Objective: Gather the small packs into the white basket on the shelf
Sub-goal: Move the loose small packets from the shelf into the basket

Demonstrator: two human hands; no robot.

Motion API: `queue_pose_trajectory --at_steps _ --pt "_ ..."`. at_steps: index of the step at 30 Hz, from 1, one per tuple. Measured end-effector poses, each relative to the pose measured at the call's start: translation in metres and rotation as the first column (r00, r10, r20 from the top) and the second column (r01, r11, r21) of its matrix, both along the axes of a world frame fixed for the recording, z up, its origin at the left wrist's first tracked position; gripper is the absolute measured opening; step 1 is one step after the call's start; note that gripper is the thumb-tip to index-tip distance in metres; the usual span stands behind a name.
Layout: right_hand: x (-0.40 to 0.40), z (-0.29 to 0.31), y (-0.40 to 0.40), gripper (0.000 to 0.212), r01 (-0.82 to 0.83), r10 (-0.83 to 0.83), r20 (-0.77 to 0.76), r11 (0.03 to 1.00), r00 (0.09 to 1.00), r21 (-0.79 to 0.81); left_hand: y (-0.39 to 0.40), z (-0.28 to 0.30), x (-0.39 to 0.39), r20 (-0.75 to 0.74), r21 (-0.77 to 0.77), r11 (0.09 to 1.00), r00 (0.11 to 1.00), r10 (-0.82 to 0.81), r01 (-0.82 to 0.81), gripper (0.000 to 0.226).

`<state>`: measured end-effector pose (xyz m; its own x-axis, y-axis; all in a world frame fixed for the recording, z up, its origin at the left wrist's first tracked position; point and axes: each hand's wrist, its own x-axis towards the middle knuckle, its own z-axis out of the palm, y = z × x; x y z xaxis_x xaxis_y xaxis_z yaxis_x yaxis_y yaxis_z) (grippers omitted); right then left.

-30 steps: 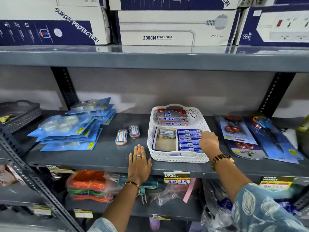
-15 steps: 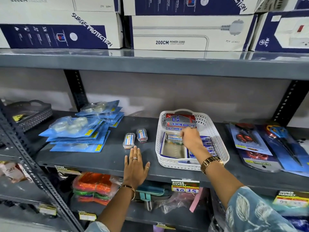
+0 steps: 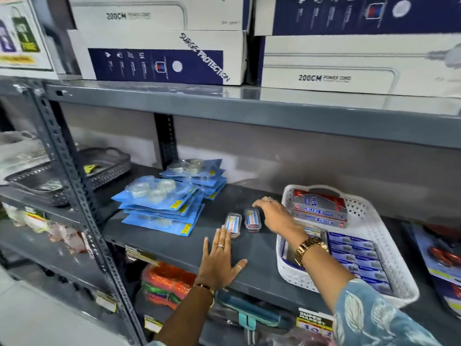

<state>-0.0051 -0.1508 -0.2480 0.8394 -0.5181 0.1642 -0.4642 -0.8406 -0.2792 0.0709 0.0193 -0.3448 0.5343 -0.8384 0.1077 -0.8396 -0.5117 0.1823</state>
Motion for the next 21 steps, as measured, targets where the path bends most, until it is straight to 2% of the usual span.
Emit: queue_pose_trajectory --at_steps 5,10,12,15,19,21 --pt "0.025 -0.011 -0.007 0.049 -0.053 0.062 -0.111 0.996 0.992 0.077 -0.003 -0.006 0.004 0.031 -0.011 1.0 0.999 -0.019 0.019 0.089" --pt "0.04 -0.018 -0.017 0.079 -0.049 0.109 -0.323 0.981 0.94 0.189 -0.003 -0.007 0.005 0.024 -0.032 0.999 0.999 -0.032 0.033 0.092" --pt "0.045 -0.02 -0.02 0.084 -0.014 0.098 -0.366 0.974 0.925 0.226 -0.003 -0.007 0.006 0.018 -0.034 0.999 0.999 -0.032 0.032 0.092" --pt "0.05 -0.022 -0.019 0.086 0.016 0.079 -0.369 0.969 0.926 0.246 -0.003 -0.008 0.007 0.009 -0.027 0.999 0.999 -0.035 0.035 0.092" --pt "0.046 -0.021 -0.018 0.098 0.101 -0.004 -0.366 0.964 0.931 0.246 -0.004 -0.01 0.008 -0.003 -0.047 0.998 0.999 -0.039 0.039 0.092" --pt "0.041 -0.02 -0.019 0.099 0.121 -0.041 -0.32 0.965 0.946 0.234 -0.004 -0.012 0.009 0.003 -0.038 0.999 0.999 -0.039 0.039 0.092"
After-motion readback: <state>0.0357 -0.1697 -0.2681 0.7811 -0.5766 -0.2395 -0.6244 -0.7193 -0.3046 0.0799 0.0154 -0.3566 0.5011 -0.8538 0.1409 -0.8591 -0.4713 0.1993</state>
